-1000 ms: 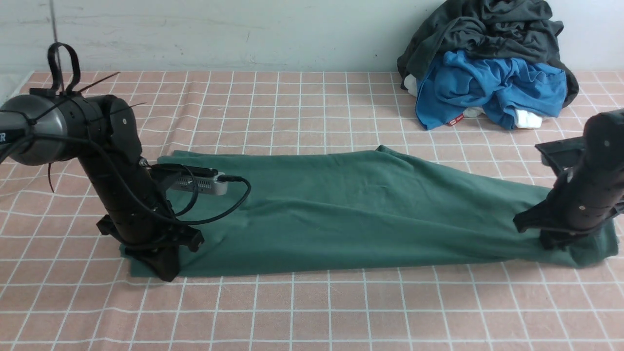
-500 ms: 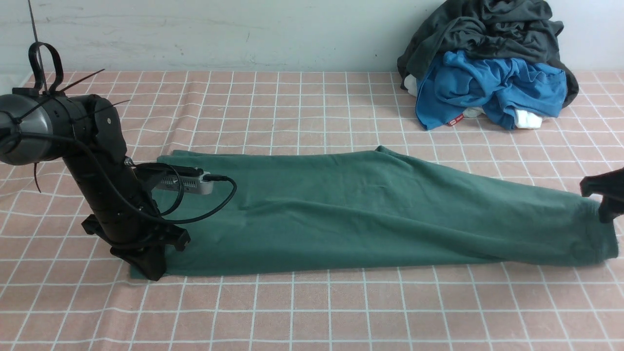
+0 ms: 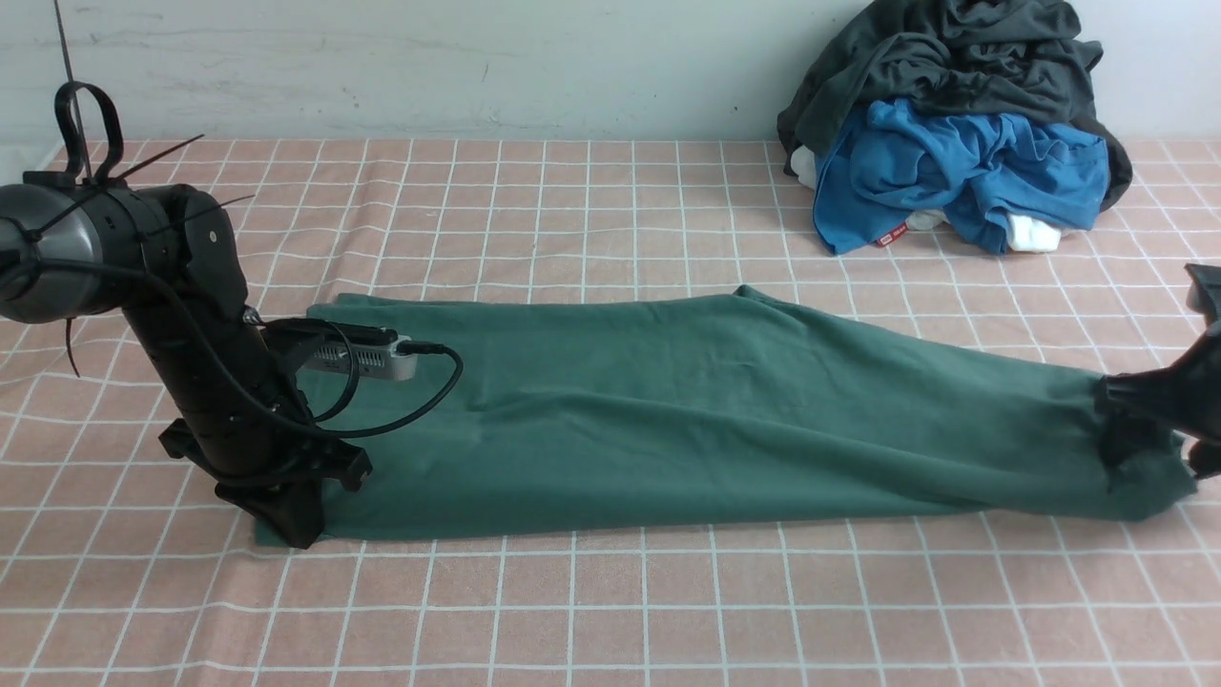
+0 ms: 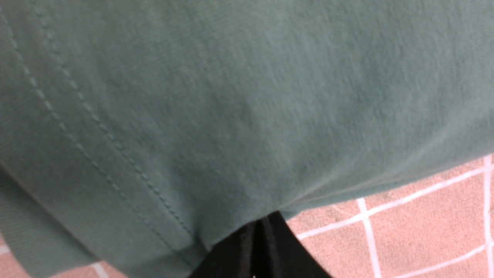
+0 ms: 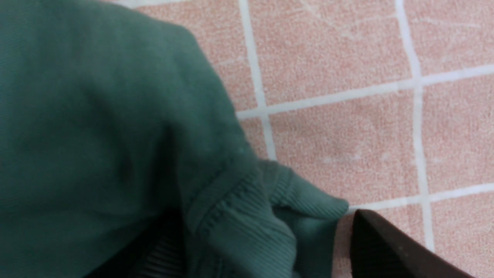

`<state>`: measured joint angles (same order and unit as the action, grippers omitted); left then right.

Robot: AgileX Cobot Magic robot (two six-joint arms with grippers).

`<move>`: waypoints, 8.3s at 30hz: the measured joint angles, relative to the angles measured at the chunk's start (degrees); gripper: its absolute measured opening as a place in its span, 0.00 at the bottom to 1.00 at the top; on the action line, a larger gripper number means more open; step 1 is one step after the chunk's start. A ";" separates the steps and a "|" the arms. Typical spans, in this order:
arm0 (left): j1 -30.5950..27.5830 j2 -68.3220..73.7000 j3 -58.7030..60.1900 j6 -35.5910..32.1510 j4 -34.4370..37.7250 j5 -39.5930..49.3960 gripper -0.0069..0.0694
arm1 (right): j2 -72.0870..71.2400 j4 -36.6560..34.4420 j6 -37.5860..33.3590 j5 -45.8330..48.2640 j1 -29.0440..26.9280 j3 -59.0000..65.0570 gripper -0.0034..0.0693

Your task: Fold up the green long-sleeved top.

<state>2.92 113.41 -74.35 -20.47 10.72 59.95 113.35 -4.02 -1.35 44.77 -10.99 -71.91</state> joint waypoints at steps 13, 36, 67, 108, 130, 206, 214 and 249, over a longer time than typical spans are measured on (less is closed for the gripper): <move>-0.06 -5.61 0.07 -1.12 -1.23 -0.06 0.09 | -4.69 6.42 -1.26 2.47 2.34 -2.64 0.09; -0.06 -52.46 0.39 -1.97 4.69 10.87 0.09 | -11.06 0.76 -4.79 8.58 39.48 -30.04 0.09; 10.42 -71.30 18.25 1.78 -3.45 8.73 0.09 | 12.64 -8.47 3.25 9.02 46.43 -42.70 0.66; 10.49 -108.70 46.55 10.60 -6.60 -7.35 0.09 | -55.60 6.68 1.35 -1.89 56.54 7.46 0.65; 10.49 -108.70 46.66 10.60 -6.68 -6.20 0.09 | -87.41 10.70 1.35 -17.86 56.54 32.68 0.04; 10.49 -108.70 46.66 10.60 -6.63 -6.08 0.09 | -113.94 4.94 8.65 -24.46 7.57 73.27 0.03; 10.49 -108.70 46.66 10.60 -6.63 -6.08 0.09 | -113.94 4.94 8.65 -24.46 7.57 73.27 0.03; -5.50 -114.03 75.49 14.02 -6.67 -40.81 0.09 | -113.94 5.00 8.65 -24.35 7.57 73.27 0.03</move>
<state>-2.58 -0.62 1.14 -6.45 4.04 19.14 -0.59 0.99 7.29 20.42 -3.42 1.36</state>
